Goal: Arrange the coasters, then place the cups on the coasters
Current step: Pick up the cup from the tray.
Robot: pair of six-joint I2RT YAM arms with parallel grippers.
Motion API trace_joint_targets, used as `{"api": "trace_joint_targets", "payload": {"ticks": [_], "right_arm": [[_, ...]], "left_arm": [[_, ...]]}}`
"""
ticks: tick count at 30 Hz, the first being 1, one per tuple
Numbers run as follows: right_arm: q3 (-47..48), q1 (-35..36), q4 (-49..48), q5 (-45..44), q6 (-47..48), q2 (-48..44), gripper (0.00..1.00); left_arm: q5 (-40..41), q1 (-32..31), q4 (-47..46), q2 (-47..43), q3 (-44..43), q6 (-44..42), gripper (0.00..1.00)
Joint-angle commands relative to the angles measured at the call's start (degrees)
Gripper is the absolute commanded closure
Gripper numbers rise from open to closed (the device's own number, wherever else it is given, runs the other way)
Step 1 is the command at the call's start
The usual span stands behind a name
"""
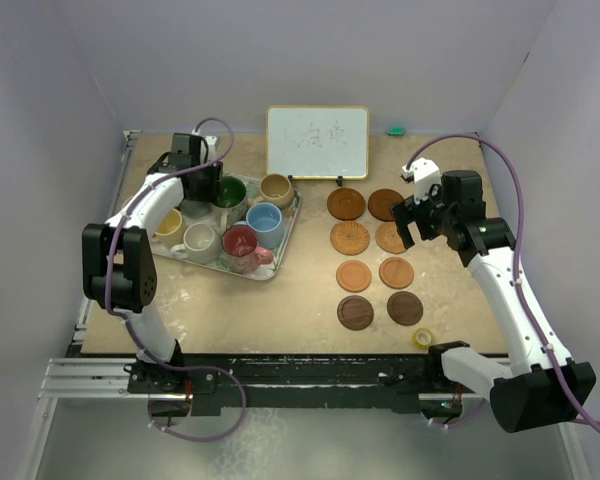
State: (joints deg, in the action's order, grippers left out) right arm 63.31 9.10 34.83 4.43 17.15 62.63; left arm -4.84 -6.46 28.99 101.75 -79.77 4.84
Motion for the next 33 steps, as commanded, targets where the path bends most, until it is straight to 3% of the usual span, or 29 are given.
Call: {"api": "trace_joint_targets", "payload": {"ticks": [1, 25, 33], "right_arm": [[0.5, 0.0, -0.2, 1.8, 0.5, -0.3, 0.00], [0.9, 0.1, 0.7, 3.7, 0.7, 0.3, 0.00], [0.9, 0.1, 0.8, 3.6, 1.0, -0.2, 0.00]], "left_arm": [[-0.1, -0.7, 1.2, 2.0, -3.6, 2.4, 0.62], [2.3, -1.3, 1.6, 4.8, -5.2, 3.2, 0.81], [2.3, -1.3, 1.4, 5.0, -7.4, 3.0, 0.93]]}}
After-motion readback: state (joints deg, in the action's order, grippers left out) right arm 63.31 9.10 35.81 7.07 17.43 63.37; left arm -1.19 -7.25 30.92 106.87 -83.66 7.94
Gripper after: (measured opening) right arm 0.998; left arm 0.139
